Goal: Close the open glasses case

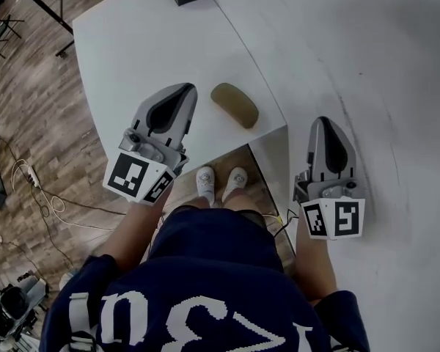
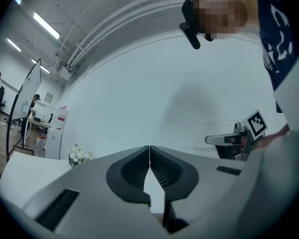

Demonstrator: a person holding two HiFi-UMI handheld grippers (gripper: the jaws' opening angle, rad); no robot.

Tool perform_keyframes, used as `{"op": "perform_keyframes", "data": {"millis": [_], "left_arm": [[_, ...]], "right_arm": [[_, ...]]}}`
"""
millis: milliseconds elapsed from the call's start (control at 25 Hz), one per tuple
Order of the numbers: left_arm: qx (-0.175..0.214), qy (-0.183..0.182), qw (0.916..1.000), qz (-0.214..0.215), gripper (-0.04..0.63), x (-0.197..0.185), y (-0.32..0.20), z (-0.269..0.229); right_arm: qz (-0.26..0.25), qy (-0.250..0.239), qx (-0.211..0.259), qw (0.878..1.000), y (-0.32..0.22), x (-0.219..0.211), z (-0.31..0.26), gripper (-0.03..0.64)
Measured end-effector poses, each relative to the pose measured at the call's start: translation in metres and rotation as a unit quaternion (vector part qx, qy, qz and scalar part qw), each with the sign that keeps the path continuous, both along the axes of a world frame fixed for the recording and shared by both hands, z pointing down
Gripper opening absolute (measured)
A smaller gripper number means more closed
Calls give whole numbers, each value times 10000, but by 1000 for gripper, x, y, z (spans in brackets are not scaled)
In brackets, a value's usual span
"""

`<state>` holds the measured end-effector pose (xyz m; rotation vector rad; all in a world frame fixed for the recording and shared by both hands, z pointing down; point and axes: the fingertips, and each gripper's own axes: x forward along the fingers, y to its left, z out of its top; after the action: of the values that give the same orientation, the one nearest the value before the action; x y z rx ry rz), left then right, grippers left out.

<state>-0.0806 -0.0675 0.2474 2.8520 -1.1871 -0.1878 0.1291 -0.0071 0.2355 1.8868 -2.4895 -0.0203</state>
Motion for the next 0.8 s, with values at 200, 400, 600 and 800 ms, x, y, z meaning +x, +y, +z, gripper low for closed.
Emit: {"op": "perform_keyframes", "data": {"millis": [200, 400, 600, 800], "left_arm": [[-146, 4, 9997, -175, 15, 6, -14, 10], [-78, -83, 9991, -409, 15, 14, -31, 6], [8, -101, 9968, -795, 15, 11, -46, 0], [-51, -53, 9946, -1033, 15, 14, -59, 8]], "right_arm": [[-212, -63, -47, 9997, -20, -1, 4, 25], [-657, -24, 63, 9978, -53, -8, 0, 25], [-1235, 110, 242, 9920, -84, -26, -14, 25], [-1594, 205, 144, 9869, -99, -36, -2, 25]]}}
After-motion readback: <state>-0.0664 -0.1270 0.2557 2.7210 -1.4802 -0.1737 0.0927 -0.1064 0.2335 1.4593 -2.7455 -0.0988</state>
